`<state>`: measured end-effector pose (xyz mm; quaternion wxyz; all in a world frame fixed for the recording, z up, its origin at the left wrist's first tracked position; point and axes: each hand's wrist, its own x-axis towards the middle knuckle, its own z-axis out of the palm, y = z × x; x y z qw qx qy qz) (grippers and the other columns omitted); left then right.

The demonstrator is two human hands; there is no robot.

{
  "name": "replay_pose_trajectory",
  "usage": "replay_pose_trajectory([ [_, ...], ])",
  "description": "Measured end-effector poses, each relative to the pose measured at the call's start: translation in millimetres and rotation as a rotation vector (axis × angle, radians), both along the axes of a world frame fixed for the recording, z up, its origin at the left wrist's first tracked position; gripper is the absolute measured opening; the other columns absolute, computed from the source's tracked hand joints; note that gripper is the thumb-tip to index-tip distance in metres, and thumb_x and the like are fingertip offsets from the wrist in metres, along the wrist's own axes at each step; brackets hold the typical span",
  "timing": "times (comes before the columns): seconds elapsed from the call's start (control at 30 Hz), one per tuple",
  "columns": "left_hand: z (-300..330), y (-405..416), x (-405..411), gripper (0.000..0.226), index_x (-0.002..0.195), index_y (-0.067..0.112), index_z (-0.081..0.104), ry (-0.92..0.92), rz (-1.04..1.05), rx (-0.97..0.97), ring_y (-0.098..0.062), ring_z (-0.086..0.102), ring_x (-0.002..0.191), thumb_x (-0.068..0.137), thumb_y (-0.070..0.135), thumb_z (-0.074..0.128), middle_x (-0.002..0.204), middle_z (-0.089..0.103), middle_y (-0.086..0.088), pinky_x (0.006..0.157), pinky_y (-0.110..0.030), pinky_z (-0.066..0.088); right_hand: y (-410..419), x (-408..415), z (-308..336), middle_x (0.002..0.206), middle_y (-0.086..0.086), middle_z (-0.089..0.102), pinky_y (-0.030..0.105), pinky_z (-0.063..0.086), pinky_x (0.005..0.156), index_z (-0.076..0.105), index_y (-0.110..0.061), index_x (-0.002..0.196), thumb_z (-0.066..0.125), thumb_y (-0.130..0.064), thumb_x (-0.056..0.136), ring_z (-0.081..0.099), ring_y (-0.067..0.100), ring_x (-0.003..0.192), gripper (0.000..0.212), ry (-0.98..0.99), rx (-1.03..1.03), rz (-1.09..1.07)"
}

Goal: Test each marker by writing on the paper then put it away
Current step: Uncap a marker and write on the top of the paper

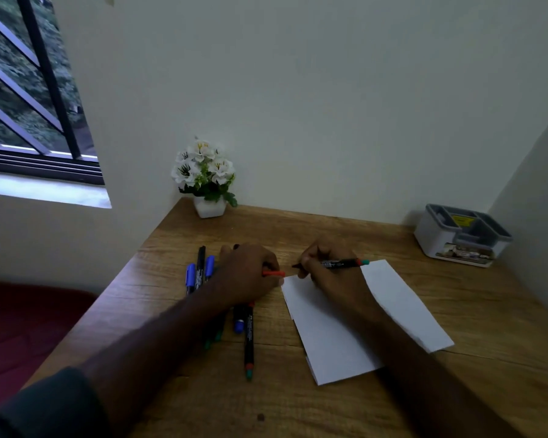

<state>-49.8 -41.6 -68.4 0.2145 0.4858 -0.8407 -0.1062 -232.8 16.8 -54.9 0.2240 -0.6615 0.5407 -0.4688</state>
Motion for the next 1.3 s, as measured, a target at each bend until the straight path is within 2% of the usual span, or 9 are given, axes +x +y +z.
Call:
replay_pose_trajectory([
  [0.07,-1,-1,0,0.023,0.095,0.033,0.07,0.013,0.002,0.0,-0.008,0.049,0.104,0.081,0.051,0.066,0.097,0.062,0.018,0.099,-0.046,0.025,-4,1,-6,0.078,-0.009,0.069,0.011,0.047,0.067,0.07,-0.012,0.075,0.065,-0.009,0.091,0.065,0.004,0.079,0.018,0.033,-0.042,-0.009],
  [0.2,-9,-8,3,0.026,0.082,0.033,0.068,0.076,0.004,0.005,-0.002,0.05,0.085,0.073,0.056,0.067,0.072,0.057,0.019,0.095,-0.049,0.038,-7,-1,-11,0.073,-0.006,0.066,0.011,0.045,0.062,0.069,-0.002,0.069,0.069,0.003,0.082,0.062,0.001,0.071,0.014,-0.002,0.058,0.02],
  [0.37,-14,-15,4,0.029,0.082,0.031,0.07,0.109,0.022,0.039,-0.004,0.052,0.087,0.072,0.058,0.067,0.074,0.06,0.017,0.093,-0.053,0.044,-7,-2,-13,0.06,-0.005,0.063,0.024,0.051,0.063,0.061,-0.009,0.058,0.064,0.0,0.084,0.059,0.005,0.061,0.028,-0.056,0.101,0.011],
  [0.5,-16,-17,4,0.032,0.09,0.033,0.069,0.141,0.03,0.059,-0.004,0.052,0.091,0.07,0.058,0.068,0.076,0.06,0.018,0.096,-0.052,0.041,-6,2,-12,0.051,-0.009,0.056,0.018,0.046,0.056,0.054,-0.018,0.053,0.062,0.002,0.084,0.054,0.001,0.054,0.038,-0.053,0.125,0.021],
  [0.6,-16,-18,4,0.036,0.098,0.037,0.067,0.124,0.028,0.095,-0.009,0.052,0.097,0.069,0.059,0.069,0.079,0.055,0.022,0.096,-0.053,0.042,-9,5,-8,0.051,-0.009,0.055,0.014,0.043,0.053,0.053,-0.017,0.054,0.063,0.001,0.083,0.054,0.0,0.052,0.036,-0.078,0.124,-0.008],
  [0.77,-15,-21,2,0.036,0.093,0.038,0.067,0.072,0.019,0.124,-0.014,0.053,0.1,0.066,0.062,0.067,0.078,0.05,0.022,0.094,-0.056,0.043,-15,15,-11,0.053,-0.013,0.058,0.012,0.043,0.053,0.054,-0.019,0.056,0.064,0.0,0.081,0.056,-0.002,0.055,0.033,-0.057,0.064,-0.042],
  [0.93,-14,-19,5,0.061,0.095,0.036,0.069,0.072,-0.006,0.106,-0.014,0.051,0.102,0.057,0.075,0.041,0.078,0.048,0.024,0.096,-0.056,0.041,-10,10,-12,0.057,-0.009,0.056,0.011,0.043,0.053,0.054,-0.009,0.062,0.061,0.003,0.083,0.056,-0.004,0.056,0.025,-0.103,0.099,-0.033],
  [1.2,-18,-28,10,0.059,0.092,0.038,0.073,0.121,-0.022,0.098,-0.012,0.056,0.096,0.054,0.078,0.054,0.072,0.051,0.028,0.088,-0.056,0.046,-11,12,-19,0.058,-0.01,0.059,0.018,0.045,0.054,0.057,-0.02,0.058,0.068,-0.005,0.082,0.056,0.003,0.059,0.03,-0.008,0.074,0.025],
  [1.3,-17,-27,8,0.058,0.092,0.039,0.072,0.115,0.002,0.1,-0.014,0.059,0.1,0.054,0.078,0.053,0.074,0.055,0.025,0.091,-0.057,0.045,-12,13,-21,0.061,-0.009,0.06,0.017,0.045,0.055,0.058,-0.02,0.059,0.069,-0.007,0.082,0.056,0.003,0.06,0.028,0.002,0.078,0.035],
])
